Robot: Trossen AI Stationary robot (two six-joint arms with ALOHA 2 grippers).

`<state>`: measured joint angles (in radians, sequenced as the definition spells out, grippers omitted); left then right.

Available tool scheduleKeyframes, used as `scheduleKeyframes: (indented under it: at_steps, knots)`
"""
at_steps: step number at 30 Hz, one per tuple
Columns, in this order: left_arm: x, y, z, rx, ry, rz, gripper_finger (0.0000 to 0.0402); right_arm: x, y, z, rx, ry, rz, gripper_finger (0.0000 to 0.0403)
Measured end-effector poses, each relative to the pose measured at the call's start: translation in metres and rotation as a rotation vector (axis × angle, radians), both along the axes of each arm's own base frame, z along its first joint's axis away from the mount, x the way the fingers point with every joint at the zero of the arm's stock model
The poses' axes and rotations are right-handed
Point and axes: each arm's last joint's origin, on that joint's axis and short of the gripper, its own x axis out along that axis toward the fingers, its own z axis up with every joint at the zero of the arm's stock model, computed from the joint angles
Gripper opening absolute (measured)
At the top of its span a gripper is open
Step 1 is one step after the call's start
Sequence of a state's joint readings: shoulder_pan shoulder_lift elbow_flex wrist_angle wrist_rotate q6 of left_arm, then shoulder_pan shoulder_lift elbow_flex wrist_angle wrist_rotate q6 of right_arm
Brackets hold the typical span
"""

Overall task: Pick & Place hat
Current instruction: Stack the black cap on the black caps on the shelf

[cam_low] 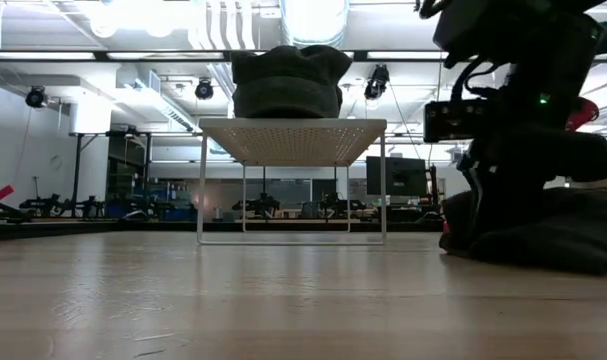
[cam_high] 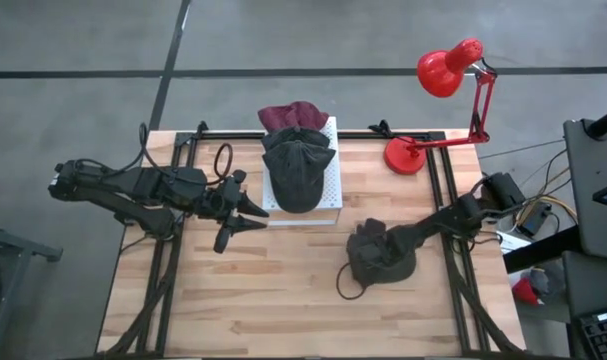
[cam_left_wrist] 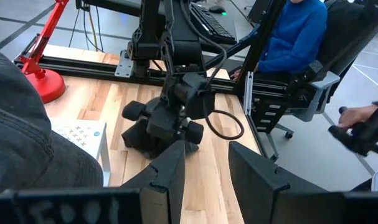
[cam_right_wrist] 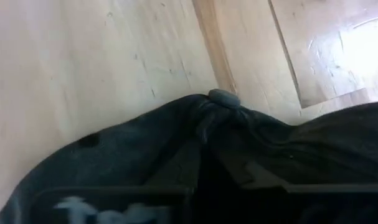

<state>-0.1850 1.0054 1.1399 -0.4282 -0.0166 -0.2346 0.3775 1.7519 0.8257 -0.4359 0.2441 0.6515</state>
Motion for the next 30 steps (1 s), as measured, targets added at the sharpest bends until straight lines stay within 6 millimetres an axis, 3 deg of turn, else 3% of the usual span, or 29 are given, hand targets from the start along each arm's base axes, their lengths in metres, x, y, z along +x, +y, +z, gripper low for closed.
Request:
scheduleKeyframes:
  at_steps: [4,8,14,21,30]
  knots:
    - [0.0,0.0,0.0,-0.001,0.0,0.0,0.012,-0.005,-0.005,0.031,0.008,-0.108,-0.038,0.0011]
    - [0.0,0.0,0.0,-0.001,0.0,0.0,0.012,-0.01,-0.01,0.076,-0.01,-0.32,-0.078,0.001]
    - [0.0,0.0,0.0,-0.004,0.0,0.001,0.012,-0.027,-0.019,0.122,-0.058,-0.527,-0.091,0.0009]
    - [0.002,0.0,-0.007,-0.062,0.035,0.021,0.012,-0.039,-0.026,0.161,-0.1,-0.746,-0.053,0.0009]
    - [0.004,-0.001,-0.015,-0.098,0.065,0.038,0.012,-0.032,-0.027,0.207,-0.231,-1.034,-0.055,0.0009]
